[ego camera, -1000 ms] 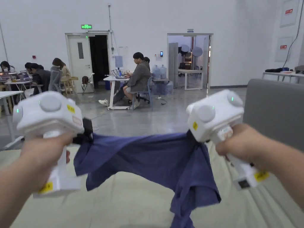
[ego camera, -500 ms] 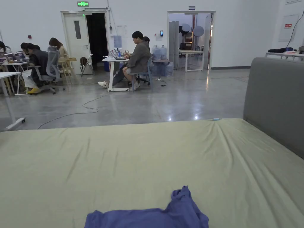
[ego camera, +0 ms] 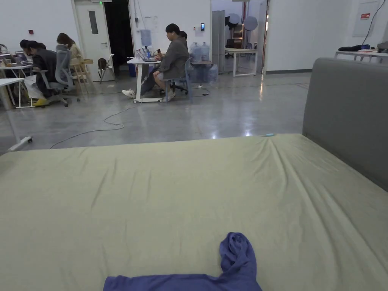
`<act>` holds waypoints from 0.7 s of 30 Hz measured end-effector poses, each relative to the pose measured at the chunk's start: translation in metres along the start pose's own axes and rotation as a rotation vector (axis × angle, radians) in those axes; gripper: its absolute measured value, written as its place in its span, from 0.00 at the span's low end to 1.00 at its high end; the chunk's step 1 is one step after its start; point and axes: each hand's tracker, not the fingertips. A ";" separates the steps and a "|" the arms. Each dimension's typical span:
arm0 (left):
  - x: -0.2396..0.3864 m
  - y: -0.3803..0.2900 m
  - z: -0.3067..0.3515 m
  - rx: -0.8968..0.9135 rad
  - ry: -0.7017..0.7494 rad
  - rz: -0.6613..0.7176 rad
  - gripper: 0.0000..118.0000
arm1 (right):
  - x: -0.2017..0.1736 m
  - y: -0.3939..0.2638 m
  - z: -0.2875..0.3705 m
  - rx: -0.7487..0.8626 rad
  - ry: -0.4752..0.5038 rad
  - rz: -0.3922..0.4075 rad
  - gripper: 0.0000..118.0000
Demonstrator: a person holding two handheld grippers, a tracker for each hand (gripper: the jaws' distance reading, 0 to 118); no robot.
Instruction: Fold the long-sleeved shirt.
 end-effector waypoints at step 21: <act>0.048 -0.069 0.097 0.143 -0.243 -0.011 0.00 | -0.026 -0.121 0.124 0.314 0.134 -0.443 0.00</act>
